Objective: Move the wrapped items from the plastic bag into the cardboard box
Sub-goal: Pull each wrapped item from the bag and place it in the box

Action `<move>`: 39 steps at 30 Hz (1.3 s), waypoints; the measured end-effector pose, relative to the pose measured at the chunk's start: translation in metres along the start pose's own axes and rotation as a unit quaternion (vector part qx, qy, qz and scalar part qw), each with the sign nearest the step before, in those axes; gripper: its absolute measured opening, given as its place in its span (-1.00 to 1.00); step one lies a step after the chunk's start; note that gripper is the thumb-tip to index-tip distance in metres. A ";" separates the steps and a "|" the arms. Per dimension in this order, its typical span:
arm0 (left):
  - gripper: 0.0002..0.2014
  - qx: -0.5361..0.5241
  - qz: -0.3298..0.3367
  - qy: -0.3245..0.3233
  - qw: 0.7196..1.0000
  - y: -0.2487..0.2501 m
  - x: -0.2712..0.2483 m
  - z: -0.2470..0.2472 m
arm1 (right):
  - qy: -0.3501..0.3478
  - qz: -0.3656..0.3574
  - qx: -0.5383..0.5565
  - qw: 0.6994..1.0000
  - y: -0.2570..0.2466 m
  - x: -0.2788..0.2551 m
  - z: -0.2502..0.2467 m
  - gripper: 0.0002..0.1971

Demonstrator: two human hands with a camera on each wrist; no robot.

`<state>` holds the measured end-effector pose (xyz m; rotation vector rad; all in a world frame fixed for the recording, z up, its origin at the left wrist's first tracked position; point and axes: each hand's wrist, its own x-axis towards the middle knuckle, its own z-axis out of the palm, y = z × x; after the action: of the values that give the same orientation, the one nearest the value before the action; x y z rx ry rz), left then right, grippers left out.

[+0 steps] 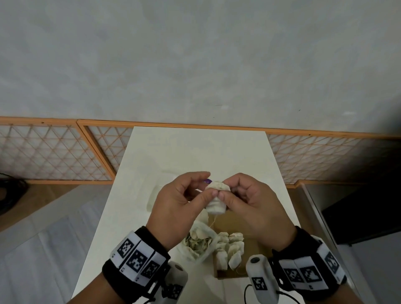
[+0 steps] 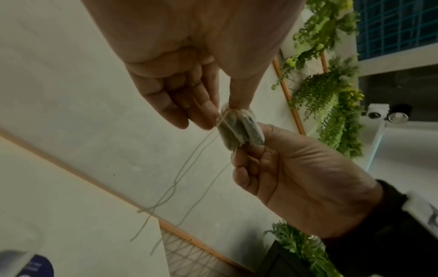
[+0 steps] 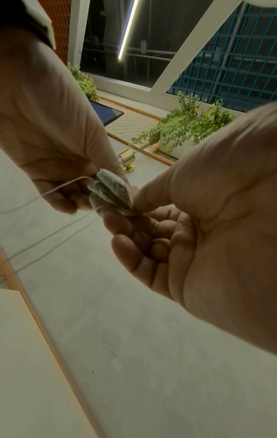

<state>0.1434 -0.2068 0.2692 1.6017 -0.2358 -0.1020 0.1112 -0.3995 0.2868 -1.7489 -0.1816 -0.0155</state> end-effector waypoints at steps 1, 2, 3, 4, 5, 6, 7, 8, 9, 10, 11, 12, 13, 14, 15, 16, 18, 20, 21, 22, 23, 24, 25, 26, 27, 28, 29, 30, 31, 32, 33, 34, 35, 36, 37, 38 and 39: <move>-0.72 -0.005 -0.001 -0.008 1.000 0.000 0.001 -0.001 | -0.002 -0.003 0.004 1.000 0.001 0.000 -0.001 -0.94; -0.80 -0.014 0.003 -0.023 1.000 0.000 0.002 -0.002 | -0.003 -0.004 0.005 1.000 0.001 0.000 -0.001 -0.94; -0.87 -0.027 0.007 -0.038 0.999 0.000 0.003 -0.003 | -0.004 -0.003 0.006 1.000 0.002 0.001 -0.002 -0.93; -0.92 -0.042 0.010 -0.049 0.998 0.000 0.003 -0.003 | -0.005 -0.001 0.011 1.000 0.003 0.001 -0.002 -0.93; -0.94 -0.053 0.014 -0.055 0.997 0.001 0.003 -0.003 | -0.006 0.004 0.018 1.000 0.004 0.002 -0.003 -0.92; -0.94 -0.059 0.018 -0.058 0.996 0.001 0.003 -0.002 | -0.005 0.007 0.028 1.000 0.005 0.002 -0.003 -0.90; -0.93 -0.061 0.023 -0.057 0.996 0.002 0.004 -0.001 | -0.006 0.011 0.039 0.999 0.006 0.003 -0.004 -0.88; -0.92 -0.062 0.025 -0.055 0.996 0.003 0.005 -0.001 | -0.010 0.017 0.046 0.999 0.007 0.003 -0.004 -0.87; -0.90 -0.063 0.025 -0.053 0.996 0.003 0.006 0.000 | -0.017 0.020 0.044 0.999 0.008 0.003 -0.005 -0.87; -0.88 -0.062 0.025 -0.052 0.996 0.004 0.006 0.001 | -0.022 0.022 0.036 0.999 0.010 0.003 -0.006 -0.89; -0.87 -0.059 0.023 -0.050 0.997 0.004 0.007 0.001 | -0.023 0.024 0.028 0.999 0.011 0.003 -0.006 -0.90; -0.88 -0.055 0.018 -0.050 0.997 0.003 0.008 0.002 | -0.021 0.025 0.023 0.999 0.012 0.003 -0.006 -0.91; -0.89 -0.053 0.012 -0.050 0.997 0.003 0.009 0.002 | -0.017 0.025 0.020 0.999 0.012 0.004 -0.006 -0.91; -0.90 -0.050 0.008 -0.052 0.997 0.003 0.009 0.002 | -0.014 0.022 0.014 1.000 0.013 0.004 -0.006 -0.90; -0.91 -0.046 0.007 -0.054 0.997 0.003 0.009 0.003 | -0.011 0.019 0.005 1.000 0.014 0.004 -0.007 -0.91; -0.92 -0.042 0.006 -0.058 0.997 0.001 0.009 0.003 | -0.006 0.015 -0.008 1.000 0.017 0.004 -0.008 -0.91; -0.90 -0.041 -0.004 -0.071 0.997 -0.005 0.010 0.002 | 0.008 0.006 -0.049 0.999 0.024 0.001 -0.013 -0.91; -0.86 -0.036 -0.029 -0.072 0.996 -0.016 0.009 -0.001 | 0.026 0.023 -0.092 0.995 0.029 -0.006 -0.022 -0.86; -0.85 -0.027 -0.042 -0.069 0.996 -0.023 0.007 -0.004 | 0.028 0.032 -0.112 0.993 0.030 -0.012 -0.027 -0.83; -0.87 -0.010 -0.054 -0.067 0.996 -0.031 0.005 -0.007 | 0.024 0.041 -0.126 0.991 0.033 -0.020 -0.034 -0.82; -0.89 0.012 -0.063 -0.066 0.996 -0.038 0.002 -0.010 | 0.015 0.059 -0.131 0.990 0.037 -0.029 -0.041 -0.83; -0.91 0.038 -0.071 -0.066 0.995 -0.046 -0.001 -0.014 | 0.002 0.084 -0.132 0.988 0.043 -0.039 -0.048 -0.83; -0.93 0.066 -0.080 -0.065 0.993 -0.054 -0.005 -0.019 | -0.010 0.108 -0.140 0.984 0.052 -0.050 -0.056 -0.79; -0.94 0.096 -0.090 -0.063 0.989 -0.062 -0.008 -0.023 | -0.018 0.129 -0.153 0.980 0.063 -0.060 -0.063 -0.73; -0.94 0.125 -0.103 -0.061 0.985 -0.069 -0.011 -0.027 | -0.024 0.153 -0.168 0.974 0.075 -0.070 -0.070 -0.70; -0.95 0.151 -0.117 -0.059 0.980 -0.077 -0.014 -0.031 | -0.027 0.179 -0.176 0.968 0.087 -0.078 -0.076 -0.70; -0.95 0.171 -0.130 -0.057 0.975 -0.084 -0.016 -0.033 | -0.030 0.204 -0.182 0.961 0.100 -0.087 -0.081 -0.75; -0.94 0.189 -0.143 -0.056 0.970 -0.090 -0.019 -0.036 | -0.035 0.226 -0.194 0.954 0.111 -0.094 -0.085 -0.81; -0.94 0.205 -0.153 -0.058 0.965 -0.095 -0.022 -0.038 | -0.043 0.241 -0.208 0.947 0.122 -0.099 -0.088 -0.82; -0.94 0.217 -0.161 -0.062 0.961 -0.099 -0.025 -0.040 | -0.050 0.260 -0.220 0.939 0.135 -0.103 -0.089 -0.80; -0.94 0.225 -0.169 -0.067 0.957 -0.103 -0.027 -0.041 | -0.055 0.279 -0.226 0.932 0.147 -0.106 -0.090 -0.80; -0.94 0.231 -0.177 -0.071 0.954 -0.106 -0.030 -0.042 | -0.056 0.300 -0.228 0.924 0.161 -0.107 -0.091 -0.82; -0.94 0.235 -0.185 -0.076 0.951 -0.109 -0.031 -0.042 | -0.060 0.315 -0.234 0.918 0.175 -0.107 -0.091 -0.80; -0.95 0.239 -0.194 -0.080 0.948 -0.112 -0.033 -0.043 | -0.061 0.329 -0.248 0.909 0.189 -0.104 -0.090 -0.75; -0.95 0.244 -0.203 -0.083 0.945 -0.115 -0.034 -0.042 | -0.067 0.341 -0.264 0.900 0.202 -0.100 -0.087 -0.69; -0.95 0.251 -0.211 -0.087 0.941 -0.118 -0.036 -0.042 | -0.071 0.351 -0.279 0.891 0.212 -0.095 -0.084 -0.65; -0.94 0.260 -0.215 -0.094 0.937 -0.120 -0.037 -0.042 | -0.073 0.356 -0.292 0.885 0.222 -0.089 -0.079 -0.62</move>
<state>0.1270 -0.1549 0.1484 2.1560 -0.0521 -0.5730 0.0598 -0.5257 0.0754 -2.3262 0.4120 0.6612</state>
